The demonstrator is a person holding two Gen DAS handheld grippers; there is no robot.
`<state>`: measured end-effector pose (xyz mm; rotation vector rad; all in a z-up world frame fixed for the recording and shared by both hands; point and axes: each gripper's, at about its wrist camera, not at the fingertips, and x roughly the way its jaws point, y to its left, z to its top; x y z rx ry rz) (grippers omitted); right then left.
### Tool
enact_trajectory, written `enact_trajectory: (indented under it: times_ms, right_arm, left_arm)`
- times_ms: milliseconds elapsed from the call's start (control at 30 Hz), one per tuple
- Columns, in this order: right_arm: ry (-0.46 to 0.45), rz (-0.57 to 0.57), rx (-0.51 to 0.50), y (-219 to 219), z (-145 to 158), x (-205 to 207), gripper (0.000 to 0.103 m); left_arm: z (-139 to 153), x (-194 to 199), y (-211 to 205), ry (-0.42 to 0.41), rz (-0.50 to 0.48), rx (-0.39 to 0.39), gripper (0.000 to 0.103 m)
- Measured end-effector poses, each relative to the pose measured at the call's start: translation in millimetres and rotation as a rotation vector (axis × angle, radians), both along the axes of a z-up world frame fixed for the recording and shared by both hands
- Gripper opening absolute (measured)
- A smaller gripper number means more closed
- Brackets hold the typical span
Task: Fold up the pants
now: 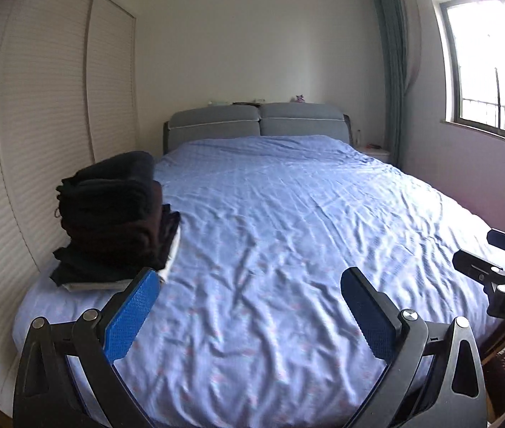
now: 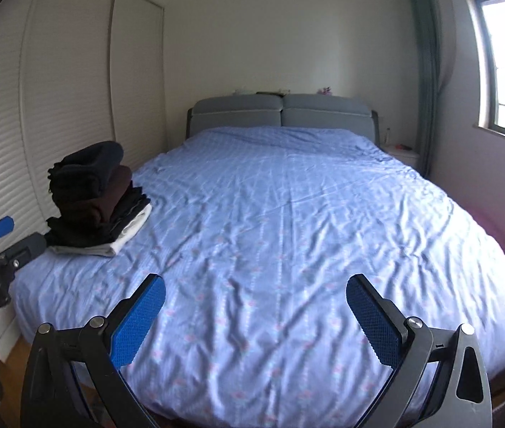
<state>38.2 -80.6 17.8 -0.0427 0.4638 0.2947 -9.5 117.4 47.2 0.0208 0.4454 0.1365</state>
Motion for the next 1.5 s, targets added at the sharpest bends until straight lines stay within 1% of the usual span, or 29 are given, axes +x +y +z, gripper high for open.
enact_trajectory:
  times_ms: [100,200,500,567,700,967,1167,1500]
  right_arm:
    - [-0.01,-0.004,0.007,-14,0,-11,0.103]
    - [-0.021,-0.018,0.015,-25,0,-22,0.103]
    - [-0.042,-0.047,0.045,-40,4,-38,0.103]
    - [-0.041,-0.047,0.042,-39,4,-38,0.103]
    - [-0.033,-0.051,0.051,-42,4,-38,0.103]
    - [-0.021,-0.063,0.054,-42,0,-39,0.103]
    - [-0.02,-0.065,0.058,-42,-2,-39,0.103]
    - [-0.026,-0.065,0.056,-43,0,-40,0.103]
  left_arm:
    - [-1,-8,-13,-0.016,0.01,-0.007,0.103]
    - [-1,-15,-23,-0.024,0.0,-0.023,0.103]
    - [0,-26,-25,-0.044,0.004,-0.096,0.103]
    - [0,-27,-28,-0.042,-0.002,-0.089,0.103]
    - [-1,-27,-35,-0.043,0.001,-0.047,0.103]
    - [-5,-23,-43,-0.029,-0.024,-0.028,0.103]
    - [-3,-26,-49,-0.037,-0.029,0.018,0.103]
    - [-1,-27,-49,-0.031,-0.031,0.018,0.103]
